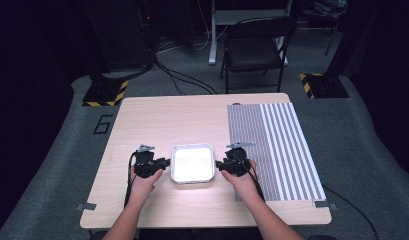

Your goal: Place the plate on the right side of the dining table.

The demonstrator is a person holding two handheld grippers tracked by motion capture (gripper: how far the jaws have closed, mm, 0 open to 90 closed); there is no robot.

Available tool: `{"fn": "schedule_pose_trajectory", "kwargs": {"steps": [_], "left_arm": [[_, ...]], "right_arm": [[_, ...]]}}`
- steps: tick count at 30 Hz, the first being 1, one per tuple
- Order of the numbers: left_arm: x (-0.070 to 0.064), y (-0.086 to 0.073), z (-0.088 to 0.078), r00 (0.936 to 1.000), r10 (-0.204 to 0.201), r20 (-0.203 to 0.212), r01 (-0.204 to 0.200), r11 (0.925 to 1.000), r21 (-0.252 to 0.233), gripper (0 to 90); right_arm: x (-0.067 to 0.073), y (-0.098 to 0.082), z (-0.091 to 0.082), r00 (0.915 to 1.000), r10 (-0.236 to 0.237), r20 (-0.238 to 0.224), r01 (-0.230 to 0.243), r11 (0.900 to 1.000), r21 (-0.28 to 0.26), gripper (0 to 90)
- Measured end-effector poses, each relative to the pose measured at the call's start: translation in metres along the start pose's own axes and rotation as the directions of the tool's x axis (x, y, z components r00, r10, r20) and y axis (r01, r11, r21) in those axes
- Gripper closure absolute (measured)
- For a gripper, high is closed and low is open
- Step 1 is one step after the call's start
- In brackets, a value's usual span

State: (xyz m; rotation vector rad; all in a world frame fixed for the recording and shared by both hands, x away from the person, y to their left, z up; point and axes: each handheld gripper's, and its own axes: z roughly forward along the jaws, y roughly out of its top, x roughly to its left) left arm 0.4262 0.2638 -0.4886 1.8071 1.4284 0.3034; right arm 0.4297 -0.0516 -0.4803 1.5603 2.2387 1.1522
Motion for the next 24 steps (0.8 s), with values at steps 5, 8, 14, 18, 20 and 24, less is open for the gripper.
{"fn": "schedule_pose_trajectory", "kwargs": {"steps": [5,8,14,18,20,24], "left_arm": [[0.000,0.000,0.004,0.9997,-0.026,0.002,0.026,0.9997,0.005,71.2],[0.000,0.001,0.006,0.9988,-0.041,0.028,0.041,0.9991,0.014,72.8],[-0.002,0.001,0.008,0.9991,-0.036,0.022,0.036,0.9990,0.026,73.3],[-0.002,0.001,0.009,0.9987,-0.047,0.021,0.046,0.9984,0.031,74.9],[-0.003,0.001,0.009,0.9988,-0.044,0.019,0.043,0.9986,0.031,76.8],[-0.004,0.001,0.010,0.9991,-0.039,0.016,0.038,0.9990,0.023,78.2]], "right_arm": [[-0.002,0.001,0.001,0.9996,0.027,-0.013,-0.027,1.000,-0.008,61.1],[-0.004,0.002,0.002,0.9984,0.051,-0.026,-0.051,0.999,-0.008,61.7],[-0.003,0.002,0.005,0.9977,0.063,-0.025,-0.062,0.998,0.006,62.1],[-0.002,0.001,0.008,0.9973,0.064,-0.035,-0.064,0.998,0.012,62.6],[0.000,0.001,0.009,0.9970,0.067,-0.038,-0.066,0.998,0.019,63.1],[-0.001,0.001,0.011,0.9963,0.076,-0.040,-0.075,0.997,0.029,64.2]]}}
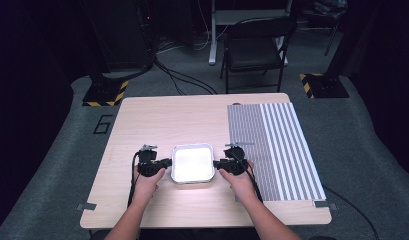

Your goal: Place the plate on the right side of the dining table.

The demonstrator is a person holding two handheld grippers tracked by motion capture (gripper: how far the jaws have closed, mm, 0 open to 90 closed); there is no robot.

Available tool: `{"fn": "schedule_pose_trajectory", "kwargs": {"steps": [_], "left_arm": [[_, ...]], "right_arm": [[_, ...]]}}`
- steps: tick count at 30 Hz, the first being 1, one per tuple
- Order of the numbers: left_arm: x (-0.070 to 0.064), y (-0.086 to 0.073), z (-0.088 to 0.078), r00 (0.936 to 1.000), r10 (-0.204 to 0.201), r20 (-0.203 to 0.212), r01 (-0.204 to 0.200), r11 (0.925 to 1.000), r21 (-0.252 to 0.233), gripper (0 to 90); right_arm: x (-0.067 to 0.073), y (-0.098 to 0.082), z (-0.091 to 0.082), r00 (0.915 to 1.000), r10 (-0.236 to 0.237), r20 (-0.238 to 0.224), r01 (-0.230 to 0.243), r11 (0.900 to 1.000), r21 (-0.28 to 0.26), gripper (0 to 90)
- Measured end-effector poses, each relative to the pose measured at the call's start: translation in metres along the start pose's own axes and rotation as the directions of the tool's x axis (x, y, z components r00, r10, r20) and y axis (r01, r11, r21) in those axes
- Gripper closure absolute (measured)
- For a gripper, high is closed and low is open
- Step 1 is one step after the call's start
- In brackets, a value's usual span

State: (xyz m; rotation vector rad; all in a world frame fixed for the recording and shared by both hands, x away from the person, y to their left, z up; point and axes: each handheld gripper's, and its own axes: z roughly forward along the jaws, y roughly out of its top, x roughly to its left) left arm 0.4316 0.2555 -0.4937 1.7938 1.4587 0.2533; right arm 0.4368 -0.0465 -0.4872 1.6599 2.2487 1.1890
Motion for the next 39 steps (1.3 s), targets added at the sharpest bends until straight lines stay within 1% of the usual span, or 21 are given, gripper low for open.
{"fn": "schedule_pose_trajectory", "kwargs": {"steps": [4,8,11,13,14,17,18,20,23,24,28,29,31,32,34,35,36,39], "left_arm": [[-0.002,0.000,0.001,1.0000,-0.006,0.004,0.006,0.9999,0.008,78.3],[-0.003,-0.001,0.004,1.0000,0.008,-0.002,-0.008,0.9996,0.026,79.4],[-0.006,-0.002,0.006,0.9996,0.024,-0.016,-0.024,0.9995,0.023,82.4],[-0.008,-0.003,0.006,0.9988,0.034,-0.035,-0.034,0.9993,0.014,82.8],[-0.009,-0.003,0.006,0.9986,0.034,-0.040,-0.034,0.9994,0.011,83.1],[-0.009,-0.003,0.007,0.9985,0.031,-0.045,-0.031,0.9995,0.008,83.5],[-0.009,-0.003,0.007,0.9986,0.029,-0.045,-0.028,0.9996,0.008,83.5],[-0.009,-0.004,0.007,0.9986,0.026,-0.046,-0.026,0.9997,0.006,83.5],[-0.010,-0.004,0.008,0.9985,0.013,-0.053,-0.012,0.9999,0.008,83.5],[-0.010,-0.004,0.008,0.9983,0.010,-0.057,-0.010,0.9999,0.008,83.4],[-0.012,-0.005,0.011,0.9969,0.034,-0.071,-0.033,0.9992,0.022,82.5],[-0.012,-0.006,0.012,0.9969,0.037,-0.070,-0.036,0.9991,0.024,82.0],[-0.012,-0.007,0.014,0.9971,0.033,-0.068,-0.031,0.9992,0.026,80.8],[-0.012,-0.007,0.015,0.9972,0.032,-0.068,-0.030,0.9990,0.032,80.3],[-0.013,-0.008,0.017,0.9976,0.024,-0.065,-0.022,0.9993,0.031,79.9],[-0.013,-0.007,0.016,0.9973,0.031,-0.066,-0.029,0.9990,0.035,80.0],[-0.014,-0.008,0.017,0.9970,0.031,-0.070,-0.029,0.9990,0.033,80.2],[-0.014,-0.008,0.017,0.9970,0.030,-0.071,-0.027,0.9991,0.033,80.2]], "right_arm": [[-0.001,0.000,0.001,0.9999,0.008,-0.008,-0.008,1.000,-0.002,64.4],[-0.001,0.000,0.001,0.9999,0.011,-0.010,-0.011,1.000,-0.004,64.5],[0.000,0.000,0.001,0.9998,0.014,-0.011,-0.014,1.000,0.003,64.9],[0.001,-0.001,0.001,0.9998,0.020,-0.010,-0.020,1.000,0.008,65.7],[0.001,-0.001,0.002,0.9998,0.013,-0.018,-0.013,1.000,0.010,66.9],[0.000,-0.001,0.003,0.9997,0.015,-0.019,-0.014,1.000,0.012,67.7],[0.001,0.000,0.002,0.9995,0.024,-0.019,-0.024,1.000,0.017,68.2],[0.000,0.000,0.003,0.9991,0.030,-0.029,-0.030,1.000,0.009,68.6],[-0.001,0.000,0.004,0.9987,0.039,-0.034,-0.039,0.999,0.013,69.8],[-0.001,0.000,0.004,0.9975,0.061,-0.035,-0.060,0.998,0.022,70.3],[0.000,0.000,0.005,0.9958,0.075,-0.052,-0.074,0.997,0.025,72.4],[0.000,0.000,0.006,0.9963,0.065,-0.056,-0.064,0.998,0.019,72.6],[0.000,0.000,0.007,0.9964,0.062,-0.057,-0.061,0.998,0.020,73.4],[0.001,0.000,0.006,0.9955,0.075,-0.058,-0.073,0.997,0.031,73.9],[0.001,0.000,0.007,0.9956,0.072,-0.060,-0.070,0.997,0.033,75.7],[0.001,-0.001,0.008,0.9958,0.065,-0.063,-0.064,0.998,0.030,76.7],[0.002,-0.001,0.008,0.9950,0.072,-0.070,-0.070,0.997,0.030,77.8],[0.003,-0.001,0.008,0.9951,0.076,-0.063,-0.074,0.997,0.032,77.9]]}}
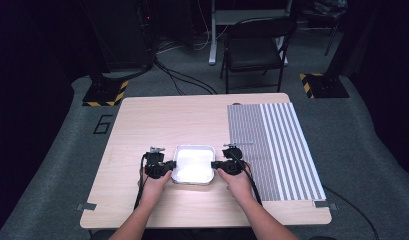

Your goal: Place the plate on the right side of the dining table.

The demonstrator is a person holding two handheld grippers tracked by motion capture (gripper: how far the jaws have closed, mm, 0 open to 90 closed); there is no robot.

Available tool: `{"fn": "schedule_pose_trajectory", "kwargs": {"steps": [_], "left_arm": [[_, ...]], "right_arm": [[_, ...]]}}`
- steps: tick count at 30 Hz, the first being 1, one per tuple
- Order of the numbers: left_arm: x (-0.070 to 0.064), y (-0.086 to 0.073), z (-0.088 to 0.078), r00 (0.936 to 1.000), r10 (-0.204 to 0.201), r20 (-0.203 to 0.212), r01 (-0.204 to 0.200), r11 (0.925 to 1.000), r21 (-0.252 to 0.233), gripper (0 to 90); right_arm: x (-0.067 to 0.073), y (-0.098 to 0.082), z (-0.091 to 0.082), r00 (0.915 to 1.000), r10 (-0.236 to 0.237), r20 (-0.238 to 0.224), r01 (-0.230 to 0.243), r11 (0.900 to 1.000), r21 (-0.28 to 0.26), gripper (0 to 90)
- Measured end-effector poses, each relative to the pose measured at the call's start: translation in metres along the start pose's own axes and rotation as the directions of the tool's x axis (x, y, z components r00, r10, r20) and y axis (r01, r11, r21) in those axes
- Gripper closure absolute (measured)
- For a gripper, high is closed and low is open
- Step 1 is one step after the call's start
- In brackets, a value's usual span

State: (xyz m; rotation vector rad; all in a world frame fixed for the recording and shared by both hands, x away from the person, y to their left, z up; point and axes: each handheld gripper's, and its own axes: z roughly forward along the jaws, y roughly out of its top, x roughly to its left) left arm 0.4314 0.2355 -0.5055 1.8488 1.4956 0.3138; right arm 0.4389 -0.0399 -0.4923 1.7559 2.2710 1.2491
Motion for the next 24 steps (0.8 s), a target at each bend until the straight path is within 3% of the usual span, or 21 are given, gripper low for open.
{"fn": "schedule_pose_trajectory", "kwargs": {"steps": [6,9,12,18,24], "left_arm": [[0.001,0.000,0.000,0.9999,-0.014,0.006,0.014,0.9999,-0.003,80.3],[0.001,0.000,-0.001,0.9998,-0.019,0.009,0.019,0.9998,0.005,80.3],[0.001,0.000,-0.001,0.9998,-0.020,0.007,0.020,0.9998,0.007,80.0],[0.001,0.000,-0.005,0.9973,-0.061,0.041,0.060,0.9981,0.011,79.8],[0.001,0.001,-0.008,0.9956,-0.068,0.064,0.068,0.9976,0.010,78.7]], "right_arm": [[-0.002,0.000,0.001,0.9997,0.023,-0.002,-0.023,1.000,0.001,81.1],[-0.005,0.001,0.001,0.9977,0.065,-0.019,-0.064,0.998,0.007,81.7],[-0.006,0.002,0.002,0.9979,0.061,-0.022,-0.061,0.998,0.004,81.6],[-0.008,0.003,0.001,0.9945,0.101,-0.028,-0.101,0.995,0.005,80.7],[-0.010,0.005,0.000,0.9905,0.132,-0.038,-0.132,0.991,0.002,79.8]]}}
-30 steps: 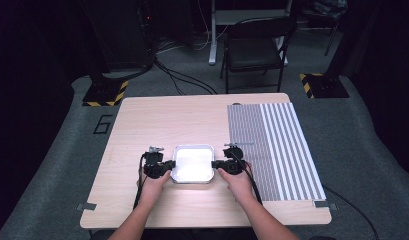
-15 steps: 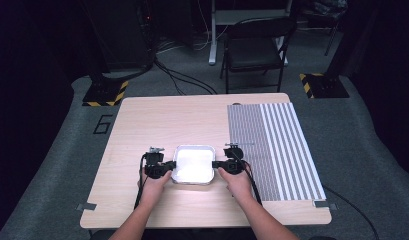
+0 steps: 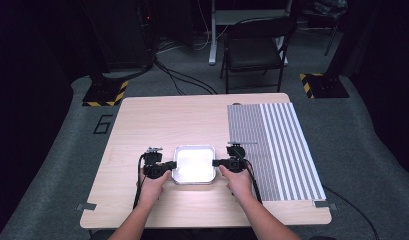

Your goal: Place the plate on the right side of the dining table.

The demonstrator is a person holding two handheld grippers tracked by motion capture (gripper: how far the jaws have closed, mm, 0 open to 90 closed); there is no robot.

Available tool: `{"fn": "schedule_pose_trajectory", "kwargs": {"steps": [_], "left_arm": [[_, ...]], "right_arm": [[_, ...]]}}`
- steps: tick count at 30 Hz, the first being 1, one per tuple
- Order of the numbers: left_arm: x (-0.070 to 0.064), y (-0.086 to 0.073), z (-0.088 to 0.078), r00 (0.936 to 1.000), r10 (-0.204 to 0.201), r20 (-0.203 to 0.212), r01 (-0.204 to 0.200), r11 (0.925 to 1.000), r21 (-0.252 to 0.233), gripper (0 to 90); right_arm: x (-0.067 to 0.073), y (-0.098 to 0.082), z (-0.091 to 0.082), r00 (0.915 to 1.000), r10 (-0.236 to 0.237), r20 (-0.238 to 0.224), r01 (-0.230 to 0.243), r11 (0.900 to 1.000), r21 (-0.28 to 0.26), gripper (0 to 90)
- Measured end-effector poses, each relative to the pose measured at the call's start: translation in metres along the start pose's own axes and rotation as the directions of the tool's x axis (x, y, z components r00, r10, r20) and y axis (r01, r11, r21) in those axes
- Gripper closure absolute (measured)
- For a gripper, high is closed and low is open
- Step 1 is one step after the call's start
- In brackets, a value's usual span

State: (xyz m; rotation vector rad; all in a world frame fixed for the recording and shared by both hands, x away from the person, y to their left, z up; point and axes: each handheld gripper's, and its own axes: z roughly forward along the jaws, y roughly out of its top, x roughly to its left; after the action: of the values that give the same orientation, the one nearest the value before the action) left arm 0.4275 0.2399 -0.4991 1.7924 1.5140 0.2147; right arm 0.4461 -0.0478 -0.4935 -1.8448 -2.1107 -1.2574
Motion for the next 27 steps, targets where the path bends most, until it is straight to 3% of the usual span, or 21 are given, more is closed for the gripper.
{"fn": "schedule_pose_trajectory", "kwargs": {"steps": [5,27], "left_arm": [[0.003,0.001,-0.003,0.9988,-0.037,0.031,0.037,0.9993,-0.005,78.7],[0.001,0.003,-0.015,0.9964,-0.060,0.059,0.062,0.9973,-0.039,78.5]], "right_arm": [[0.000,0.000,0.000,1.0000,0.001,0.006,-0.001,1.000,-0.004,79.1],[0.008,0.003,-0.007,1.0000,-0.003,0.002,0.003,1.000,-0.015,78.3]]}}
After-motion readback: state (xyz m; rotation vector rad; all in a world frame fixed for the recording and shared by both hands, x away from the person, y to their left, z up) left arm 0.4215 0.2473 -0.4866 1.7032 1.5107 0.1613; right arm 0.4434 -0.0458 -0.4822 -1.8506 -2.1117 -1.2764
